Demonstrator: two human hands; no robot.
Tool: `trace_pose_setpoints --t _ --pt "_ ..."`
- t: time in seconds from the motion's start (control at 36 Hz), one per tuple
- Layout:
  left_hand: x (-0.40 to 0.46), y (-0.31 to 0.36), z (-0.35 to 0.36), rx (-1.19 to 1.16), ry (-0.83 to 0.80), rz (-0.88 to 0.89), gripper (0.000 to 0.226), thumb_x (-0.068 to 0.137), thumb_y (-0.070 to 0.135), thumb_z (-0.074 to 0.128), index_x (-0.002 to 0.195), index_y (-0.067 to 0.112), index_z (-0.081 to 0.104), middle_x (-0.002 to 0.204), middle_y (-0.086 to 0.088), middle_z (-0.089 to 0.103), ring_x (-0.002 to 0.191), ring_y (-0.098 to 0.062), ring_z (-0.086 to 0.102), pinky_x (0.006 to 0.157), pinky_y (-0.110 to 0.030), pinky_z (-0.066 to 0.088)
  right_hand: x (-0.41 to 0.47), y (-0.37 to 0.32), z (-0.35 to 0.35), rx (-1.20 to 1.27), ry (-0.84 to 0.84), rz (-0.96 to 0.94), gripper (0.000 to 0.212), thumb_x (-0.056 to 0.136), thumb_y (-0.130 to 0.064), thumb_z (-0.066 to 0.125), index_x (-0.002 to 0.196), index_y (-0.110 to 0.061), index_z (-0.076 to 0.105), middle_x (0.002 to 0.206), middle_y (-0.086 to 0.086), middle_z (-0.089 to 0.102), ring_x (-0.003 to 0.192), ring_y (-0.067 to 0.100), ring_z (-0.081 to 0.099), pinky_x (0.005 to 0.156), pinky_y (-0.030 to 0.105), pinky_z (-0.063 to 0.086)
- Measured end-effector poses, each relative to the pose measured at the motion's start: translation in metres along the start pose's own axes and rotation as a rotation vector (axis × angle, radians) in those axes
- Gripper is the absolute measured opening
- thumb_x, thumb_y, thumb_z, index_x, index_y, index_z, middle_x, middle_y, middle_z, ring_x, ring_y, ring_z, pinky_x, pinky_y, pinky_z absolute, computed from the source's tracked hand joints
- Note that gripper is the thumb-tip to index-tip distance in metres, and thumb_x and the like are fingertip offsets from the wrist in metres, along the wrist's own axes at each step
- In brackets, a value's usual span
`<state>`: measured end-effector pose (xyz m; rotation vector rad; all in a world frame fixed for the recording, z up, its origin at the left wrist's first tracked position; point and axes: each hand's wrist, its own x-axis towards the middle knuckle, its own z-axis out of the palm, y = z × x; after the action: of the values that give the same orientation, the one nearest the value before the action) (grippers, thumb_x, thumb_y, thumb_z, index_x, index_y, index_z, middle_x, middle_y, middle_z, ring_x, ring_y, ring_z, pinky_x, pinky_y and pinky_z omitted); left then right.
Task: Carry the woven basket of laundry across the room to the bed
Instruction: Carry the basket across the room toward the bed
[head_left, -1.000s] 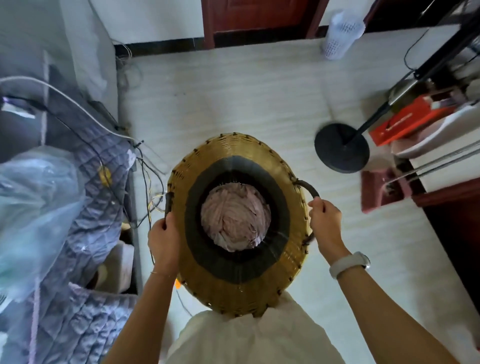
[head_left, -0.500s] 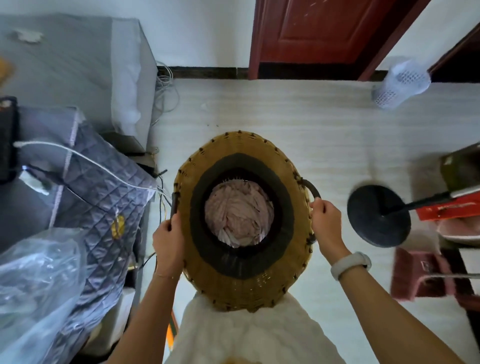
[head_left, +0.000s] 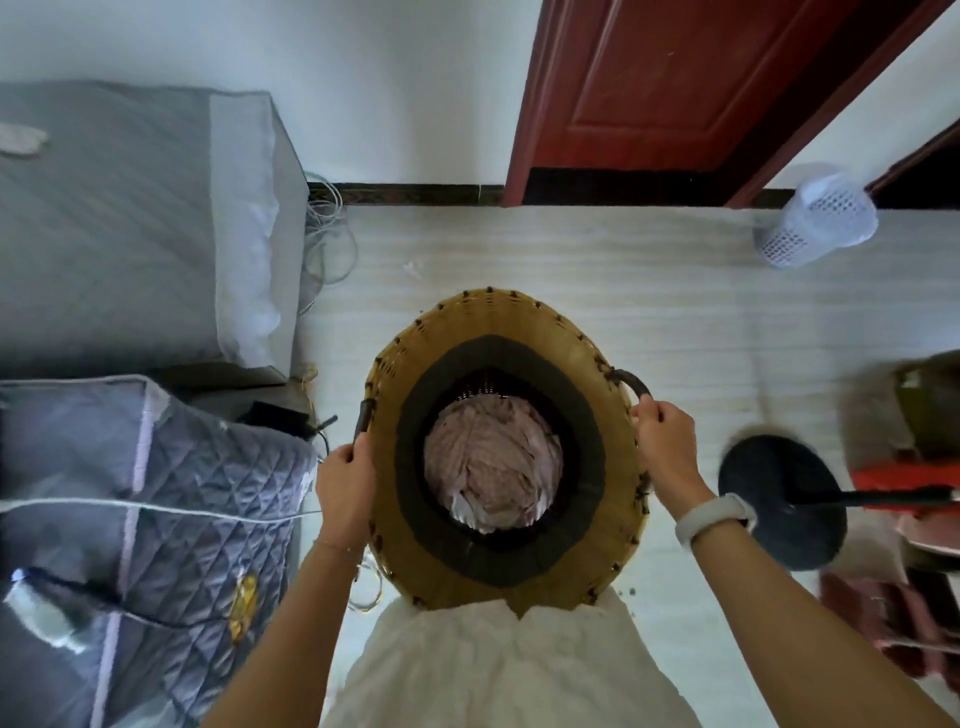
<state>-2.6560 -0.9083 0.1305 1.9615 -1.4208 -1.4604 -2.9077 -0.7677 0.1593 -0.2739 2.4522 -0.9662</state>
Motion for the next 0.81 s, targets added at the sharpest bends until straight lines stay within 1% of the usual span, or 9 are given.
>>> trace_pose_setpoints --t 0.11,0.17,0.25,0.42,0.5,0.56,0.64,0.69,0.81 --pt "0.047 0.044 0.002 -0.021 0.030 0.006 0.031 0.089 0.023 0.043 0.065 0.005 0.050 0.063 -0.013 0.046 0.067 -0.022 0.041 0.062 -0.035 0.032 0.035 -0.049 0.018 0.020 0.036 -0.035 0.039 0.093 -0.024 0.036 0.082 0.007 0.057 0.068 0.015 0.049 0.064 0.025 0.043 0.063 0.037 0.034" --pt "0.068 0.064 0.005 -0.019 0.036 0.013 0.034 0.089 0.024 0.042 0.061 0.006 0.049 0.059 -0.009 0.044 0.066 -0.023 0.041 0.064 -0.036 0.034 0.051 -0.070 0.027 0.039 0.035 -0.033 0.036 0.094 -0.025 0.036 0.081 0.002 0.056 0.067 0.012 0.049 0.062 0.023 0.042 0.062 0.036 0.035" --pt "0.097 0.095 0.010 0.008 0.042 0.028 0.034 0.090 0.024 0.042 0.066 0.002 0.053 0.060 -0.010 0.046 0.063 -0.023 0.041 0.063 -0.034 0.034 0.074 -0.093 0.041 0.077 0.038 -0.024 0.034 0.095 -0.024 0.035 0.085 0.000 0.057 0.071 0.013 0.051 0.061 0.020 0.042 0.060 0.033 0.036" --pt "0.157 0.141 0.036 0.041 0.007 -0.020 0.032 0.093 0.026 0.042 0.078 0.002 0.057 0.072 -0.017 0.050 0.072 -0.026 0.047 0.068 -0.038 0.039 0.132 -0.116 0.065 0.112 0.022 0.072 0.030 0.095 -0.024 0.035 0.082 -0.006 0.055 0.075 0.014 0.053 0.060 0.018 0.043 0.057 0.028 0.035" --pt "0.180 0.170 0.052 0.078 0.019 -0.022 0.031 0.093 0.026 0.041 0.084 0.002 0.059 0.073 -0.015 0.053 0.072 -0.026 0.049 0.072 -0.038 0.040 0.171 -0.134 0.070 0.114 0.015 0.109 0.030 0.096 -0.025 0.034 0.083 -0.008 0.055 0.078 0.013 0.055 0.065 0.020 0.047 0.063 0.032 0.040" --pt "0.198 0.191 0.060 0.094 0.051 -0.022 0.032 0.093 0.028 0.042 0.083 0.003 0.060 0.076 -0.016 0.056 0.074 -0.027 0.051 0.075 -0.040 0.043 0.198 -0.152 0.074 0.112 -0.001 0.115 0.030 0.096 -0.025 0.033 0.085 -0.008 0.055 0.080 0.012 0.055 0.070 0.023 0.050 0.066 0.034 0.043" --pt "0.233 0.233 0.075 0.091 0.104 -0.021 0.033 0.093 0.029 0.042 0.076 0.007 0.060 0.082 -0.019 0.058 0.082 -0.030 0.055 0.080 -0.043 0.046 0.249 -0.186 0.083 0.111 -0.062 0.079 0.033 0.096 -0.022 0.034 0.088 -0.001 0.058 0.073 0.012 0.051 0.060 0.018 0.042 0.056 0.029 0.035" --pt "0.253 0.256 0.084 0.091 0.116 -0.025 0.036 0.093 0.030 0.040 0.082 0.003 0.061 0.081 -0.018 0.057 0.082 -0.029 0.054 0.078 -0.041 0.045 0.275 -0.208 0.091 0.101 -0.087 0.051 0.034 0.096 -0.021 0.033 0.084 0.000 0.056 0.068 0.012 0.047 0.056 0.016 0.037 0.053 0.028 0.032" --pt "0.283 0.284 0.093 0.088 0.117 -0.036 0.035 0.094 0.030 0.040 0.081 0.002 0.058 0.076 -0.017 0.051 0.074 -0.026 0.048 0.066 -0.034 0.036 0.313 -0.243 0.104 0.087 -0.099 0.019 0.036 0.096 -0.021 0.032 0.062 -0.014 0.040 0.058 0.003 0.037 0.053 0.014 0.032 0.050 0.025 0.028"
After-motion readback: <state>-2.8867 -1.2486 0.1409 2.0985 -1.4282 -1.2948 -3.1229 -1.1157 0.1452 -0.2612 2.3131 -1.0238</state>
